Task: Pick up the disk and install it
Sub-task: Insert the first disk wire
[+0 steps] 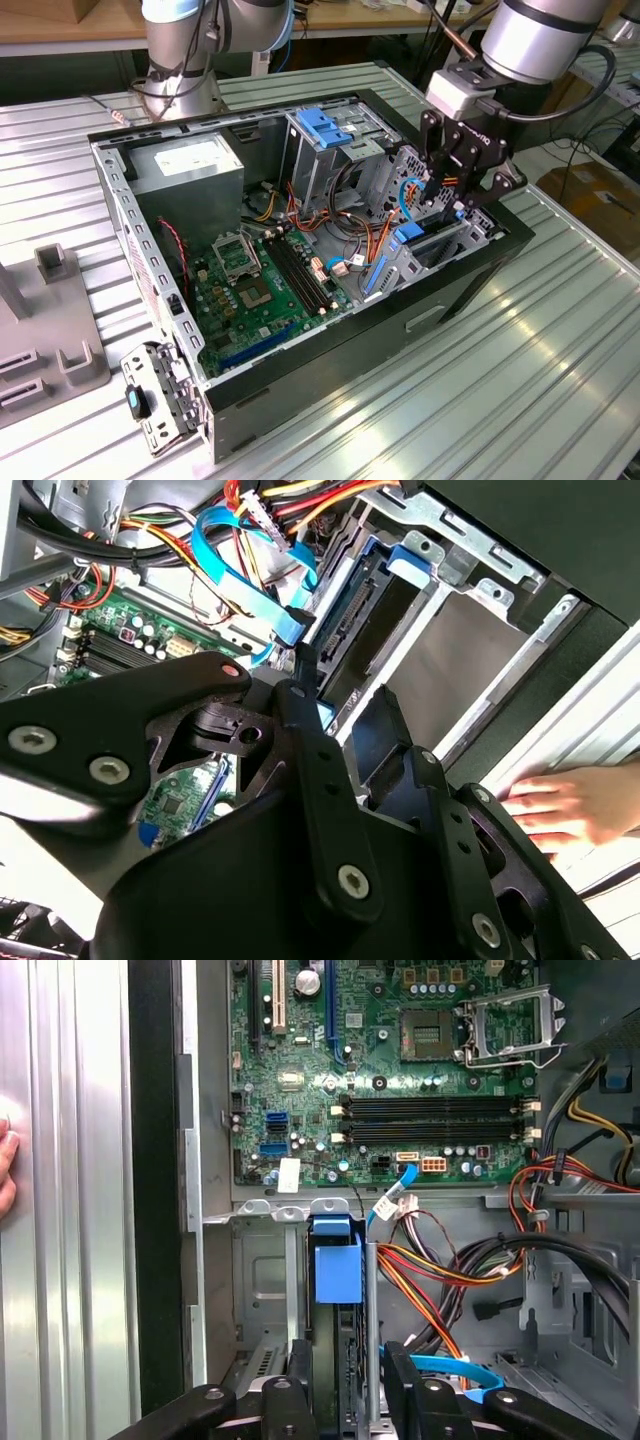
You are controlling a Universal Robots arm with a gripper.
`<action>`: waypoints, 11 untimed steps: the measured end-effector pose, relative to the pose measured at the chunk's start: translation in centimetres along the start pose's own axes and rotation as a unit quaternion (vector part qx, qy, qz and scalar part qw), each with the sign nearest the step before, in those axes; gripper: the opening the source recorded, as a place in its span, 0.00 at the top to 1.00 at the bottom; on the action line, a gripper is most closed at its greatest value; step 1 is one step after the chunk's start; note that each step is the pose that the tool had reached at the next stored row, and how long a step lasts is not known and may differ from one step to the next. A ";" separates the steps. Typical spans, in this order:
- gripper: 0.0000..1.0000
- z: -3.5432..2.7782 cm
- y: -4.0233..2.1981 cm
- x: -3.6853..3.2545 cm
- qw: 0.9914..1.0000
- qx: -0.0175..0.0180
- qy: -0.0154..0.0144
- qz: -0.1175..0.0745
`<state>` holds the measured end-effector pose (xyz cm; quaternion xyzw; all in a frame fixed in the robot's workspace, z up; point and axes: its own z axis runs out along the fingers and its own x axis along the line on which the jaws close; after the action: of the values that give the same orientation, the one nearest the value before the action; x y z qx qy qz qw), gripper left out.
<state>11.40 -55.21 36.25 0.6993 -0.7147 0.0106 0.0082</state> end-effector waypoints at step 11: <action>0.58 -0.89 -0.06 -0.34 1.000 0.000 0.000 0.000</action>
<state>11.46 -54.85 37.14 0.6993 -0.7147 0.0105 0.0081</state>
